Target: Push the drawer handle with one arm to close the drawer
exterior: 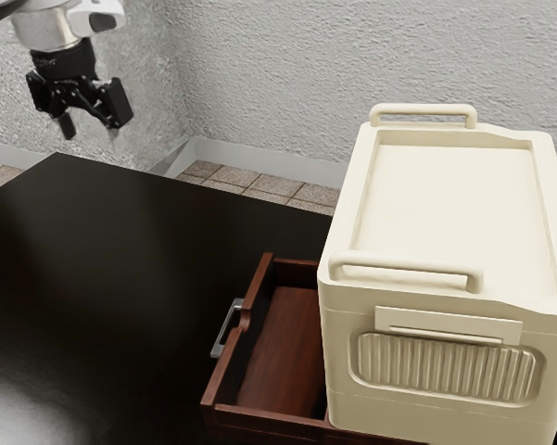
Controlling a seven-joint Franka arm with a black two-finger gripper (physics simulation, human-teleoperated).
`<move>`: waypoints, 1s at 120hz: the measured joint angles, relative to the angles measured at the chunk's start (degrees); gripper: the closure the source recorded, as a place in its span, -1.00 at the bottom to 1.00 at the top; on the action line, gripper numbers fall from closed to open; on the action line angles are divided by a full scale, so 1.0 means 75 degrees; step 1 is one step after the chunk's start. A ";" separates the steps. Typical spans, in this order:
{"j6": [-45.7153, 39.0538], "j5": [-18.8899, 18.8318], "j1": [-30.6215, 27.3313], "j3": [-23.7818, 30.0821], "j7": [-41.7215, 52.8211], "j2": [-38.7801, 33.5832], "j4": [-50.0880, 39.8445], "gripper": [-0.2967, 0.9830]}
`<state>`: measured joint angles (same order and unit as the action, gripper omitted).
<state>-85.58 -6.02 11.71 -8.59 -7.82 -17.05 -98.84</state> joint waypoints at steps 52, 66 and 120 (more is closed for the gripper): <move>0.0189 0.0001 0.0309 -0.0353 -0.2073 -0.0206 -0.0964 -0.23; 0.0139 -0.0284 0.0319 -0.0033 -0.2167 -0.0244 -0.0957 0.22; -0.4911 -0.1088 0.0191 -0.0246 0.1400 -0.0249 -0.4263 0.66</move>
<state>-122.41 -14.18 13.14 -10.44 2.69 -18.92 -130.81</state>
